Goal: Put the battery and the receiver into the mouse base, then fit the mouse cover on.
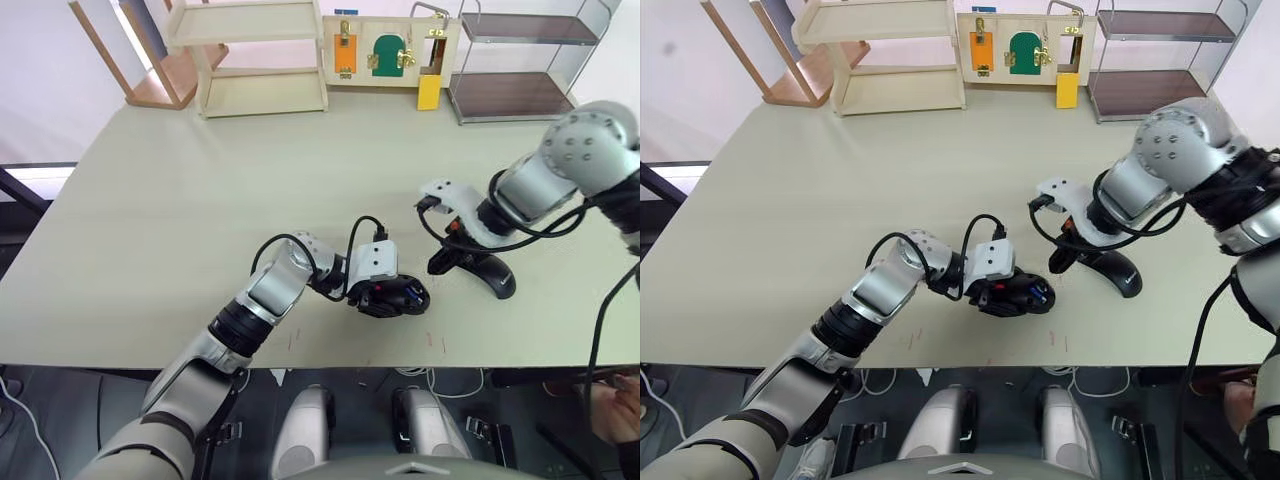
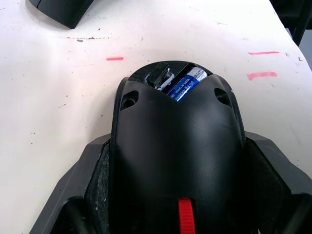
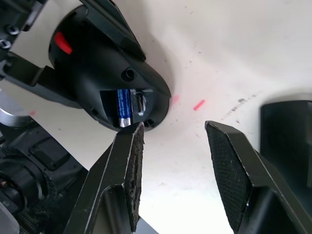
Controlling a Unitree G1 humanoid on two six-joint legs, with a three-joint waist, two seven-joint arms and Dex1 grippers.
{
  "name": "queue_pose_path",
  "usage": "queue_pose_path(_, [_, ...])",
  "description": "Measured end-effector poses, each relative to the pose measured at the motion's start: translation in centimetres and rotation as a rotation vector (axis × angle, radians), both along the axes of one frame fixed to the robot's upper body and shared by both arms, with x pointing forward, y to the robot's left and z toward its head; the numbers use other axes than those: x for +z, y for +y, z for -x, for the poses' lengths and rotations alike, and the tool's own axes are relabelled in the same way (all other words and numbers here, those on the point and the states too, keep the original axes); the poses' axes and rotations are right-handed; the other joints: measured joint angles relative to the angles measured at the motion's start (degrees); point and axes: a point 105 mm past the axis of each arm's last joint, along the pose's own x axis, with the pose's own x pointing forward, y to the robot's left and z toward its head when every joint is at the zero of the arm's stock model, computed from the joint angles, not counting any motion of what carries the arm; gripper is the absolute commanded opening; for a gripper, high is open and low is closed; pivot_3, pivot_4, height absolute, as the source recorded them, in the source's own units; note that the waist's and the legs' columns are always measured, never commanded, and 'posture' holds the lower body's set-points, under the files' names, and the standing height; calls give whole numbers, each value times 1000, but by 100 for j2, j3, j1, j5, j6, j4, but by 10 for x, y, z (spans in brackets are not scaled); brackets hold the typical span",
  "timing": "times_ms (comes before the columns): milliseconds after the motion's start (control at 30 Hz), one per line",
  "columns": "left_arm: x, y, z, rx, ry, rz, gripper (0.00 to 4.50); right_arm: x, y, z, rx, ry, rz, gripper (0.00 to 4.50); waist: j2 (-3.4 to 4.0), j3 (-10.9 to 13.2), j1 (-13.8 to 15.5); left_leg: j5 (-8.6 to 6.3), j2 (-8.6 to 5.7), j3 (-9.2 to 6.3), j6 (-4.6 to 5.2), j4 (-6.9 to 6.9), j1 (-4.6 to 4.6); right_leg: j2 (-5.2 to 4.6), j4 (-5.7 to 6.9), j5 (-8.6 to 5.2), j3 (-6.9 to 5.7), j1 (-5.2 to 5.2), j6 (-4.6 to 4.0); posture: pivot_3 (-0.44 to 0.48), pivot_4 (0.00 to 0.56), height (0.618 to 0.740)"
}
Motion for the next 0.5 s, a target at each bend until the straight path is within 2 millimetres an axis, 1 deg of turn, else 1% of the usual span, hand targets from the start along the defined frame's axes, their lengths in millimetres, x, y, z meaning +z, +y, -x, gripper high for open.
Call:
queue_pose_path(100, [0, 2, 0, 1, 1, -1, 3023, -3, -7, 7, 30, -64, -16, 2087, 0, 0, -7, 0, 0, -1, 0, -7, 2, 1, -2, 0, 3, -1, 0, 0, 150, 740])
queue_pose_path(133, [0, 2, 0, 2, 3, 0, 3023, -5, -8, 11, 38, -71, -33, 1859, 0, 0, -6, 0, 0, 0, 0, -7, 2, 1, -2, 0, 1, 0, 0, 0, 150, 740])
queue_pose_path(167, [0, 1, 1, 0, 3, 1, 3023, -9, -11, 17, 38, -83, -73, 1535, -3, -2, 3, 0, 1, -4, 0, -8, 1, 2, -4, 0, -3, 1, 0, 0, 150, 740])
queue_pose_path(200, [0, 2, 0, 1, 2, 1, 3023, -13, -13, 22, 37, -88, -99, 1069, -3, -2, -2, 0, 1, -2, 0, -10, 2, 2, -5, 0, 0, 2, 1, 0, 150, 740])
queue_pose_path(233, [0, 3, 0, 4, 2, 1, 3023, -15, -13, 23, 41, -89, -110, 926, -3, -1, -8, 0, 0, -1, 0, -9, 3, 2, -3, 0, 1, 2, 1, 0, 150, 740])
queue_pose_path(267, [0, 4, 0, 6, 1, -3, 3023, -17, -12, 26, 42, -118, -140, 329, -3, -1, -23, 0, 1, -1, 0, -11, 9, 3, -2, 0, 9, 1, 1, 0, 150, 740])
queue_pose_path(300, [0, 5, 0, 8, 0, -3, 3023, -19, -10, 30, 50, -160, -182, 89, -3, -1, -28, 0, 1, -1, 0, -11, 12, 4, 0, 0, 12, 2, 2, 0, 150, 740])
queue_pose_path(333, [0, 5, 0, 9, 1, -3, 3023, -19, -9, 31, 54, -168, -188, 89, -2, -2, -28, 0, 2, -1, 0, -10, 13, 5, 4, 0, 12, 2, 2, 0, 150, 740])
queue_pose_path(500, [0, 7, 0, 10, -1, -9, 3023, -22, -1, 37, 70, -329, -319, 89, -3, -2, -28, 0, 2, 3, 0, -9, 16, 10, 5, -1, 13, 2, 2, 0, 150, 740])
